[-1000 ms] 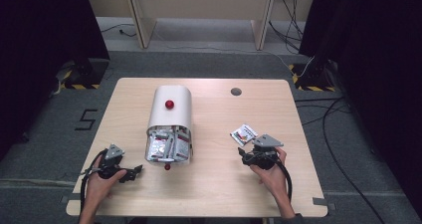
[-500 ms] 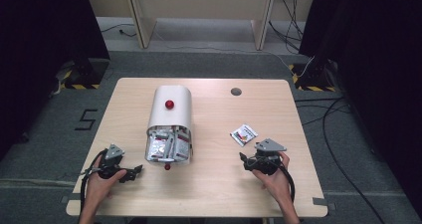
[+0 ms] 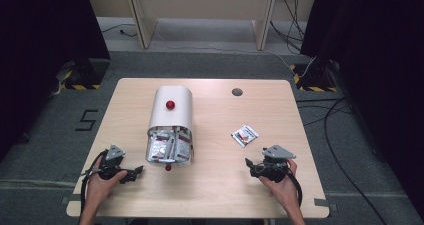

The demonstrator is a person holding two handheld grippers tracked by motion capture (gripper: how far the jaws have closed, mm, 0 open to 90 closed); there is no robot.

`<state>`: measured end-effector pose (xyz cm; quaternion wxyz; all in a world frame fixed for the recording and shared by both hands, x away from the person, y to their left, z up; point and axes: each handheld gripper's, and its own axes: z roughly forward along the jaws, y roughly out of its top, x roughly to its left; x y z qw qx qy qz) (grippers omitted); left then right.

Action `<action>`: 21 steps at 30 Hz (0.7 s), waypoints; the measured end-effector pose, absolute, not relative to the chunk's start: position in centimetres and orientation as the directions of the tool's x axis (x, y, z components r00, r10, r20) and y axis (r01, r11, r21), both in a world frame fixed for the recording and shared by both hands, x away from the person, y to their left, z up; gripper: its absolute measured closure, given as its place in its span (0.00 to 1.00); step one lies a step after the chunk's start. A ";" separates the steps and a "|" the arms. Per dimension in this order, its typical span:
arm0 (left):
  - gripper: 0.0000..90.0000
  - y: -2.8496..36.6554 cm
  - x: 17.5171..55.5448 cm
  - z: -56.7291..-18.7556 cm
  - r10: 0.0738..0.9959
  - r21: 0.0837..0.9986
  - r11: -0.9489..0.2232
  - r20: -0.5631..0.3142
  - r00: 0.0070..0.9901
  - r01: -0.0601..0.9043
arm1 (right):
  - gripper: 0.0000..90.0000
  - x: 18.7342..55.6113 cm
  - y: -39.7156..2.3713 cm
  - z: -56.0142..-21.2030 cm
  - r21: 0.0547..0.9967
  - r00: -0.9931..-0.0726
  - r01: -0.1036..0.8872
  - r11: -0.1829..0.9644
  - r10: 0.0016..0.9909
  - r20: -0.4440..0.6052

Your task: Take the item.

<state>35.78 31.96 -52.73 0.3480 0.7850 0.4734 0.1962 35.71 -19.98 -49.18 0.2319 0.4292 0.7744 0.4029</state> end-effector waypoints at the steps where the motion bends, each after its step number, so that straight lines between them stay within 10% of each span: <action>1: 0.00 32.0 35.8 -52.7 0.880 0.732 -0.310 -0.021 0.475 0.607 | 0.24 35.6 -20.1 -49.2 0.826 -0.525 0.474 0.306 0.851 -0.014; 21: 0.00 32.0 35.8 -52.7 0.880 0.732 -0.310 -0.021 0.475 0.607 | 0.22 33.8 -22.0 -50.7 0.813 -0.502 0.504 0.291 0.865 0.002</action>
